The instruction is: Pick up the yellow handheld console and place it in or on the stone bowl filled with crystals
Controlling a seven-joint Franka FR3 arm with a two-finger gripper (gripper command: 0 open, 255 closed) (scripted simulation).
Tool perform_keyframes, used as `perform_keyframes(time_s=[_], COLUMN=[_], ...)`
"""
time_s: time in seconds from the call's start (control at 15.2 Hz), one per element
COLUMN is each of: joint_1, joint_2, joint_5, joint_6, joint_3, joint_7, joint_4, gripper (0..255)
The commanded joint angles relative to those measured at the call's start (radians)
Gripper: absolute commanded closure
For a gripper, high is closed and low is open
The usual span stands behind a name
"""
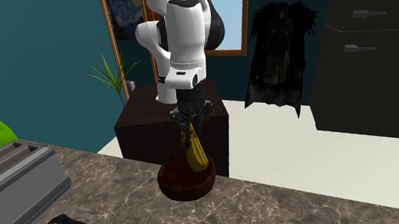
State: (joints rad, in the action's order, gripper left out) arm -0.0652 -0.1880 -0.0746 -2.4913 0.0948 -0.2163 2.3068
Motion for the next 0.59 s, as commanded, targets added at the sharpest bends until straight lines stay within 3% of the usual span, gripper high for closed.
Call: perform_keyframes(time_s=[0.0,0.53], joint_1=[-0.001,-0.004], joint_2=[-0.024,-0.074], joint_5=[-0.006,-0.018], joint_6=[-0.027,-0.079], joint_3=[-0.002,-0.007], joint_7=[0.005,0.015], joint_4=[0.002,0.005], gripper=[255,255])
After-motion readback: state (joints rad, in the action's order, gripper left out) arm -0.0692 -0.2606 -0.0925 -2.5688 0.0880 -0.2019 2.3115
